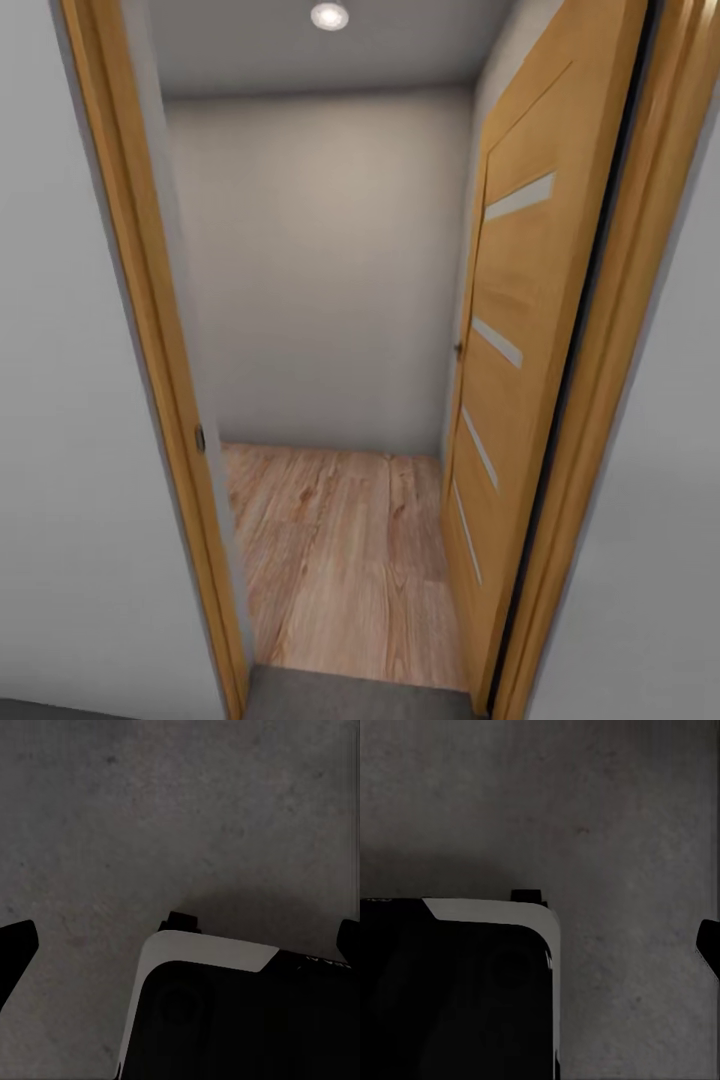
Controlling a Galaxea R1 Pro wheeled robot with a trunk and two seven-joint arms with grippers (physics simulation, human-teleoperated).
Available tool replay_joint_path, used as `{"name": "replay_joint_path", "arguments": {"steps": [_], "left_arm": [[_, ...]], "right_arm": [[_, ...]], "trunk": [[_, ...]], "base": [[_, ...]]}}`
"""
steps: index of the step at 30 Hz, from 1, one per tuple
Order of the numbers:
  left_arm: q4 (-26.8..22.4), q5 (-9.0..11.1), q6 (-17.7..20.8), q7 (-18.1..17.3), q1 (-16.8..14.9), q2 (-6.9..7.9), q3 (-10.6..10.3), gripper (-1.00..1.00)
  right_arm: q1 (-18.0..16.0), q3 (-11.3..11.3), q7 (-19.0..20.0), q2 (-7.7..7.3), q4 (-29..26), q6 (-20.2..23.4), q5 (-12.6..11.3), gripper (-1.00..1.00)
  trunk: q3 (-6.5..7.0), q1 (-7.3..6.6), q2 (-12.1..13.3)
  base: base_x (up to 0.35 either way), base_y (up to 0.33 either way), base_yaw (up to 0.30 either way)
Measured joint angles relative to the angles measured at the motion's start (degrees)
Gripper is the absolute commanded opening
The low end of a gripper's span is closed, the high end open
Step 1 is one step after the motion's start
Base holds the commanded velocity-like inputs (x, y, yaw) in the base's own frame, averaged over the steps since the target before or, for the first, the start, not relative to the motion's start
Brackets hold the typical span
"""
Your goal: Move the two storage containers from the living room to the garage. In the garage, place one container on the floor and stack the other container on top of it (either order is fine).
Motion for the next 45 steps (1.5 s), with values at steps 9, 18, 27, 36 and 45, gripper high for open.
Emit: {"name": "replay_joint_path", "arguments": {"steps": [9, 18, 27, 36, 45], "left_arm": [[0.00, 0.00, 0.01, 0.00, 0.00, 0.00, 0.00, 1.00], [0.00, 0.00, 0.01, 0.00, 0.00, 0.00, 0.00, 1.00], [0.00, 0.00, 0.01, 0.00, 0.00, 0.00, 0.00, 1.00], [0.00, 0.00, -0.02, 0.00, 0.00, 0.00, 0.00, 1.00], [0.00, 0.00, -0.06, 0.02, 0.00, 0.00, 0.00, 1.00]], "right_arm": [[0.00, 0.00, 0.01, 0.05, 0.00, -0.05, 0.01, 1.00], [0.00, 0.00, 0.06, 0.06, 0.00, -0.06, 0.03, 1.00], [0.00, 0.00, 0.06, 0.06, 0.00, -0.07, 0.03, 1.00], [0.00, 0.00, 0.06, 0.06, 0.00, -0.07, 0.03, 1.00], [0.00, 0.00, 0.06, 0.06, 0.00, -0.07, 0.03, 1.00]], "trunk": [[0.00, 0.00, 0.01], [0.00, 0.00, 0.01], [0.00, 0.00, 0.01], [0.00, 0.00, 0.01], [0.00, 0.00, 0.01]], "base": [[0.314, -0.006, 0.000], [0.315, 0.000, 0.000], [0.315, 0.000, 0.000], [0.315, 0.000, 0.000], [0.315, 0.000, 0.000]]}}
